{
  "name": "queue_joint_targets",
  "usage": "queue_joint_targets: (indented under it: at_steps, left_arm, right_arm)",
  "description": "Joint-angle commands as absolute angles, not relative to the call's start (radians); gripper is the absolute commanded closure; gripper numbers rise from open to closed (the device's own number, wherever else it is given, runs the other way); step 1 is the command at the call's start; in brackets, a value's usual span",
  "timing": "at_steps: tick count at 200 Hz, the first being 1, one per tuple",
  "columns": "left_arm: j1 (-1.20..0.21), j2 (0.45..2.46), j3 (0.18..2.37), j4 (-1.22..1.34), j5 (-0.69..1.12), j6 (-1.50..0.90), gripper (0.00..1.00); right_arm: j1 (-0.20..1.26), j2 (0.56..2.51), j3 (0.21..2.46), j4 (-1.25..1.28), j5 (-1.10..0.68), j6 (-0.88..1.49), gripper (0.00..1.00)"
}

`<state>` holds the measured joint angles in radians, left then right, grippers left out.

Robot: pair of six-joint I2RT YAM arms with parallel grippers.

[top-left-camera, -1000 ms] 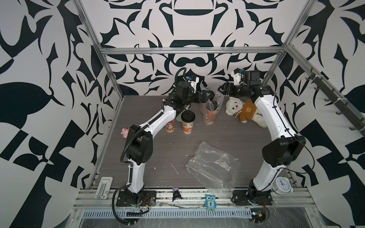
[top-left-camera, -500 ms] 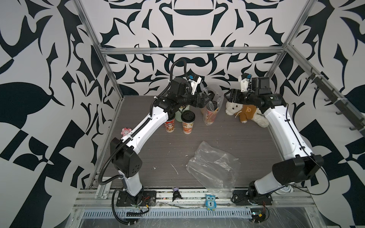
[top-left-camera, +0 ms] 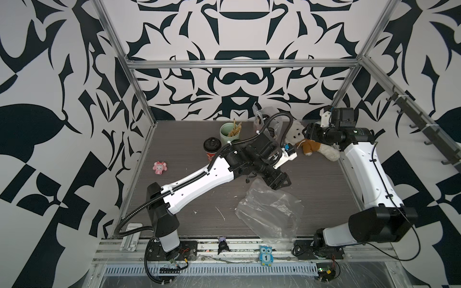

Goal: Pack milk tea into plastic carrier bags
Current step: Pick up the plastic carrier bag from the center of the board.

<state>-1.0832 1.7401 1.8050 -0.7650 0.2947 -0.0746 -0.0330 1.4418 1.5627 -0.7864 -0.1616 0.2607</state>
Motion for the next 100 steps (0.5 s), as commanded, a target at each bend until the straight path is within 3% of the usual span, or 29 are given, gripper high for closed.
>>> queue_joint_targets:
  at_steps: [1, 100]
  left_arm:
    - [-1.145, 1.807, 1.797, -0.876, 0.321, -0.096, 0.30]
    - [-1.349, 2.176, 2.012, -0.971, 0.333, -0.206, 0.32]
  right_arm:
    - [-0.055, 1.396, 1.542, -0.790, -0.117, 0.270, 0.27]
    - [-0.194, 1.264, 1.415, -0.760, -0.093, 0.269, 0.27]
